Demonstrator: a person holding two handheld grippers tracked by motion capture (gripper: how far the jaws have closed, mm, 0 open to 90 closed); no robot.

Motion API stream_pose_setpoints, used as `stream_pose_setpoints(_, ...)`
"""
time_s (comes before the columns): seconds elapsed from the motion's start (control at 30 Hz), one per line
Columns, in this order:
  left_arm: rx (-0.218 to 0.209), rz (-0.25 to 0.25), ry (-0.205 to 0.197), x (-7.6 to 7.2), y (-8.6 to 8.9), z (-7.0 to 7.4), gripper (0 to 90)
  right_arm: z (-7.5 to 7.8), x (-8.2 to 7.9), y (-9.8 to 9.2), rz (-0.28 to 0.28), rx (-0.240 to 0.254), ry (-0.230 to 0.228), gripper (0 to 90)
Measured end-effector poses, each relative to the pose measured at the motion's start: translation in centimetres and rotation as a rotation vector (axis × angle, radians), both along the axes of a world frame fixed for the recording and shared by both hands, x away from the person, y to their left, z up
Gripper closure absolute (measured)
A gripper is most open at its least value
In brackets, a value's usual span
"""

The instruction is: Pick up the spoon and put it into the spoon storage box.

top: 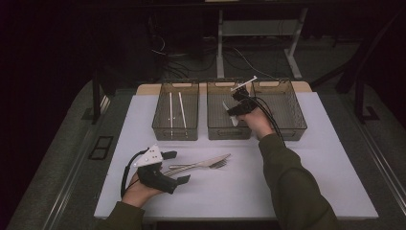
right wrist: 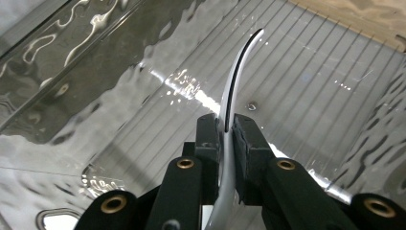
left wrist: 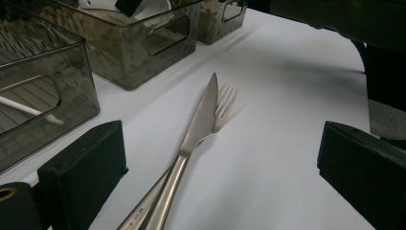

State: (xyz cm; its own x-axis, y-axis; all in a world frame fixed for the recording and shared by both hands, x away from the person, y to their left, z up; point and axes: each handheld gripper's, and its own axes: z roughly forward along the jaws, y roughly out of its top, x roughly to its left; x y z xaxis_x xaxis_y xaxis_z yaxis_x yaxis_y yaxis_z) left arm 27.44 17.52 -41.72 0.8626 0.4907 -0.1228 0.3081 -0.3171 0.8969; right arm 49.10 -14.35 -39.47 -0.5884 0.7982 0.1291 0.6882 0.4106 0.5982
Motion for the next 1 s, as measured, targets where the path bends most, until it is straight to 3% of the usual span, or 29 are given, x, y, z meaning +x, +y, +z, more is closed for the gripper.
stream_pose_setpoints(0.53,0.001,0.001,0.001,0.0,0.0,0.0,2.0,0.1,0.1,-0.3,-0.001,0.04,0.018,77.5)
stream_pose_setpoints(0.8,0.002,0.002,0.001,0.0,0.0,0.0,2.0,1.3,-0.4,-1.2,-0.002,0.097,-0.001,70.0)
stream_pose_setpoints(1.0,0.005,0.004,0.002,0.0,0.0,0.0,2.0,2.6,-1.5,-2.3,0.011,0.139,-0.026,58.6)
